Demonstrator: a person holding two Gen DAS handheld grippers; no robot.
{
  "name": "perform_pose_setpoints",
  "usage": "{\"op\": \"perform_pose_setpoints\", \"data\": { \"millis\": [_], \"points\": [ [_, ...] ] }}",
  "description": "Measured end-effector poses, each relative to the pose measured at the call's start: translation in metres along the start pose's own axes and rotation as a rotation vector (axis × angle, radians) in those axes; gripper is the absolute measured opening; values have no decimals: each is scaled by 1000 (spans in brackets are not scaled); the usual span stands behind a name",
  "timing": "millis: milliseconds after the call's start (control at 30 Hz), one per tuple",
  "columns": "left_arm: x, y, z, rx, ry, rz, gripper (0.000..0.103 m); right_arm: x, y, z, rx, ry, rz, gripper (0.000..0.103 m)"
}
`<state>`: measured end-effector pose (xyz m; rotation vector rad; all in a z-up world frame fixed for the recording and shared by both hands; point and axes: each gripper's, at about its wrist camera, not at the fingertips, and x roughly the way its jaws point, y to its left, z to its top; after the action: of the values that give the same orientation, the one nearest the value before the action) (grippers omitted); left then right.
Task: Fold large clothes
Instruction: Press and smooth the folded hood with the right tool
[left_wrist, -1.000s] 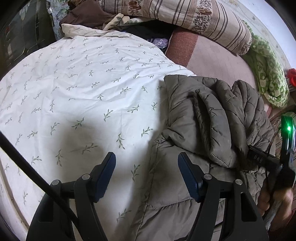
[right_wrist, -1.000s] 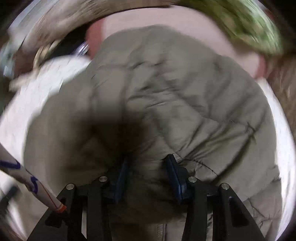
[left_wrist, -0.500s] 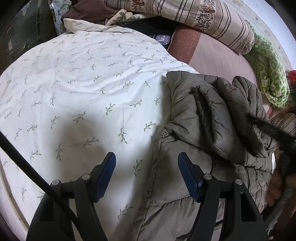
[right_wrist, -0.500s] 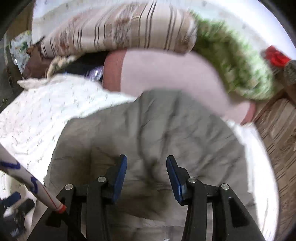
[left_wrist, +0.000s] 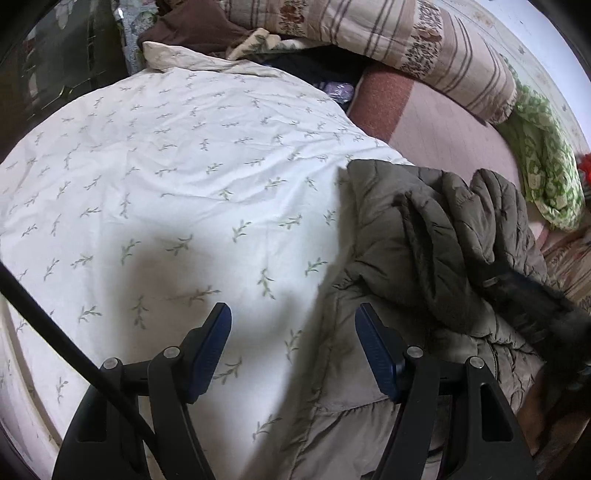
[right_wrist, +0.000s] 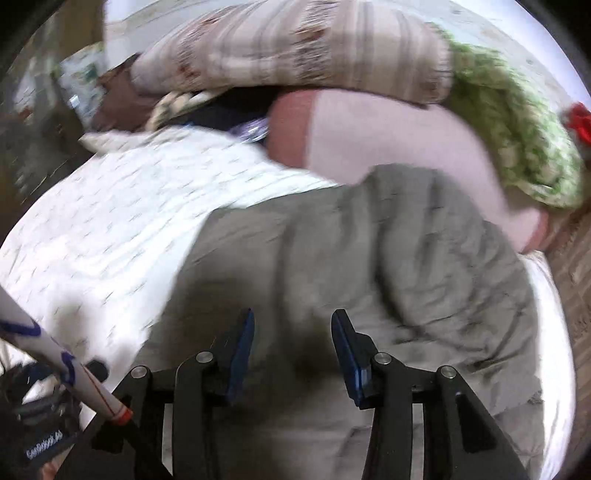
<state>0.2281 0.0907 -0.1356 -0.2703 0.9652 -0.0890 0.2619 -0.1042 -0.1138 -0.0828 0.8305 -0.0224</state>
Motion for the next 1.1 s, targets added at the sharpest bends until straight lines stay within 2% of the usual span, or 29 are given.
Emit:
{"op": "perform_pose_setpoints", "data": {
  "millis": [100, 167, 267, 333, 400, 500, 533, 600, 667, 700, 733, 767, 867, 967, 1100],
  "points": [
    [2, 2, -1, -6, 7, 3, 69, 38, 27, -2, -58, 71, -17, 47],
    [4, 2, -1, 1, 11, 11, 69, 61, 30, 4, -14, 120, -9, 49],
    [8, -2, 0, 19, 17, 20, 69, 72, 28, 11, 63, 122, -26, 50],
    [9, -3, -1, 24, 25, 11, 69, 61, 26, 15, 79, 108, -5, 50],
    [8, -3, -1, 24, 24, 0, 69, 27, 16, 13, 90, 35, 69, 50],
    [4, -6, -1, 31, 7, 1, 69, -16, -10, 6, 109, -58, 87, 51],
    [4, -6, -1, 33, 5, 2, 69, -22, -18, 1, 121, -76, 68, 54],
    [6, -10, -4, 49, 11, 9, 69, -24, -45, -8, 165, -93, -37, 56],
    [9, -13, -5, 65, 18, 18, 69, -5, -64, -17, 181, -43, -125, 56],
    [9, -15, -6, 72, 19, 23, 69, 14, -73, -24, 188, 13, -164, 56],
    [10, -16, -7, 80, 19, 27, 69, 26, -80, -31, 194, 54, -173, 56],
    [10, -18, -7, 88, 18, 30, 69, 45, -87, -38, 211, 121, -151, 57],
    [10, -19, -7, 99, 10, 36, 69, 46, -97, -41, 268, 128, -99, 57],
    [7, -21, -8, 109, 3, 37, 69, 13, -110, -41, 297, 101, -21, 58],
    [-9, -18, -12, 110, -40, 15, 69, -57, -149, -76, 325, 96, 51, 62]
  ]
}}
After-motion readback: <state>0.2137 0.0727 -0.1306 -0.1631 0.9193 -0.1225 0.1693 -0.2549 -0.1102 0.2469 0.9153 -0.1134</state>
